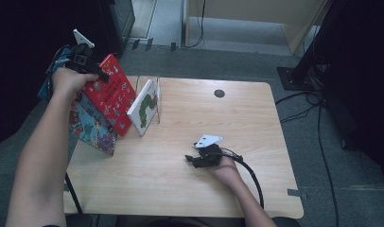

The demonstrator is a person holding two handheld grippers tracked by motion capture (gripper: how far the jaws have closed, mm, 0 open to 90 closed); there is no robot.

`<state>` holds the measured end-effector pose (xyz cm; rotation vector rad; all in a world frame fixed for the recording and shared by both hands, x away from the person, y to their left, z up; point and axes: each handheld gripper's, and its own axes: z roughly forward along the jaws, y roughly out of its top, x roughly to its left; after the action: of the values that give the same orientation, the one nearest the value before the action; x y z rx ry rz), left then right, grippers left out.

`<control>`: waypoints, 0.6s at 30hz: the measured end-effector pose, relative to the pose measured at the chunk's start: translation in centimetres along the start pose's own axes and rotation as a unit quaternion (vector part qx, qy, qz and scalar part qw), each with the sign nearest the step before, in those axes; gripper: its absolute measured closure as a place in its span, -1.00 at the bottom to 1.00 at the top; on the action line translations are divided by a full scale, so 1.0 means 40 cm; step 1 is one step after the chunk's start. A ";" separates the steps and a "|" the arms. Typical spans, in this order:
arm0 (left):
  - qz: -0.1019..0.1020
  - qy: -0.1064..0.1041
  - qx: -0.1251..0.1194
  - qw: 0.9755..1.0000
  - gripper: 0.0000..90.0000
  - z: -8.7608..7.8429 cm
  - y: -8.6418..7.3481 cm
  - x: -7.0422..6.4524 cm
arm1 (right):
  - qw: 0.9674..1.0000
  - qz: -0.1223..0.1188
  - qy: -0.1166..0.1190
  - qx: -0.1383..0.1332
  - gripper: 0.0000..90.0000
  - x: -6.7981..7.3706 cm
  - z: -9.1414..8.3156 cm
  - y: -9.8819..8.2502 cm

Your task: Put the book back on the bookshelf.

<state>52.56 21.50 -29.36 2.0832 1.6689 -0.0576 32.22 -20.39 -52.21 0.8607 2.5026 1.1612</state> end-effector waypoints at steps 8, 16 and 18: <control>-0.004 -0.003 -0.001 1.000 0.77 -0.018 0.002 -0.003 | 1.000 0.001 -0.003 0.000 -0.19 0.004 -0.005 -0.004; -0.007 -0.010 -0.014 1.000 0.77 -0.024 -0.001 -0.001 | 1.000 0.002 -0.003 0.000 -0.19 0.004 -0.005 -0.004; -0.004 -0.006 -0.010 1.000 0.76 -0.012 0.000 -0.004 | 1.000 0.001 -0.003 -0.001 -0.19 0.004 -0.005 -0.004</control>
<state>52.40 21.55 -28.89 2.0579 1.6647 -0.0569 31.94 -20.50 -52.22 0.8655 2.4965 1.1589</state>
